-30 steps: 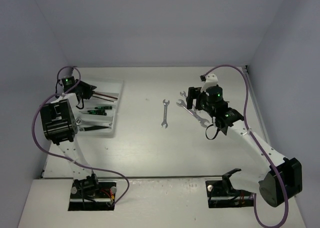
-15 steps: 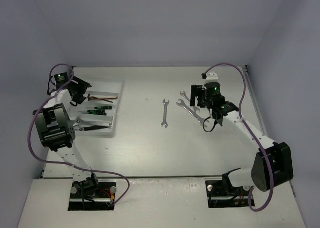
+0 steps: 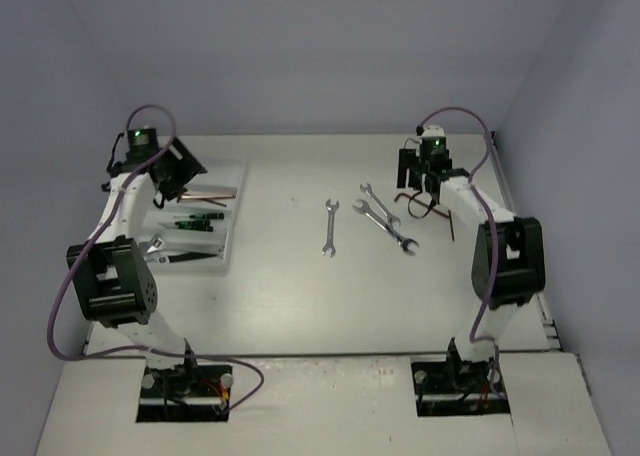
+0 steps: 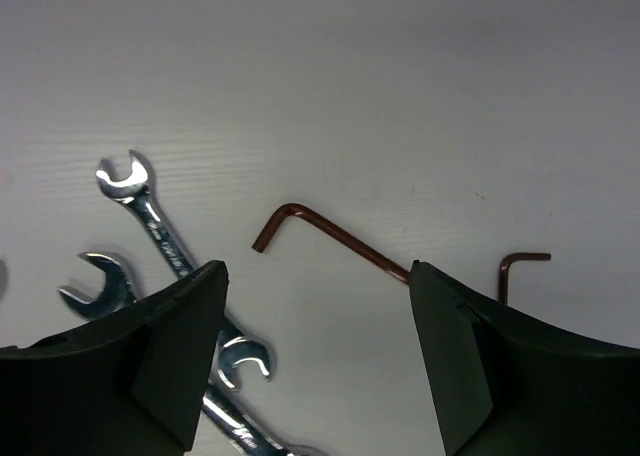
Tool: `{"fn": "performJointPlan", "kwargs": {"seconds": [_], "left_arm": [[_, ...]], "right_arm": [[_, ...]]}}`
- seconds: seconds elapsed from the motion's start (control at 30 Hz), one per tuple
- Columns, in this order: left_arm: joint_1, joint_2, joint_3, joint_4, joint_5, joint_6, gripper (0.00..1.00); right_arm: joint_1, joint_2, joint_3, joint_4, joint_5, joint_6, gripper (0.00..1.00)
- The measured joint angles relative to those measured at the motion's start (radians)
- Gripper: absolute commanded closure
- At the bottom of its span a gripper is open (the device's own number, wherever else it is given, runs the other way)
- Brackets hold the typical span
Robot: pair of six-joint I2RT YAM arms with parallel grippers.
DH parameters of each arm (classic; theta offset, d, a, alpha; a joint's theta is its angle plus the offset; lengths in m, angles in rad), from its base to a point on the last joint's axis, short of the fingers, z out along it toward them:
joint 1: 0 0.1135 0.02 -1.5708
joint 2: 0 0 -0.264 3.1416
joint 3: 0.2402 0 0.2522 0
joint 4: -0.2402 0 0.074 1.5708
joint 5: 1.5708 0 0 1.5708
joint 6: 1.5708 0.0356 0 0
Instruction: Sort the tools into containers
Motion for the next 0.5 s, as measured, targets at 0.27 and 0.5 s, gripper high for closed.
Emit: {"fn": "performJointPlan", "kwargs": {"seconds": [0.27, 0.5], "left_arm": [[-0.229, -0.122, -0.051, -0.079, 0.088, 0.138, 0.32], [-0.237, -0.172, -0.123, -0.113, 0.107, 0.182, 0.32]], "right_arm": [[-0.139, 0.184, 0.141, -0.063, -0.214, -0.207, 0.44], [-0.197, 0.237, 0.18, -0.112, -0.283, -0.296, 0.44]]}}
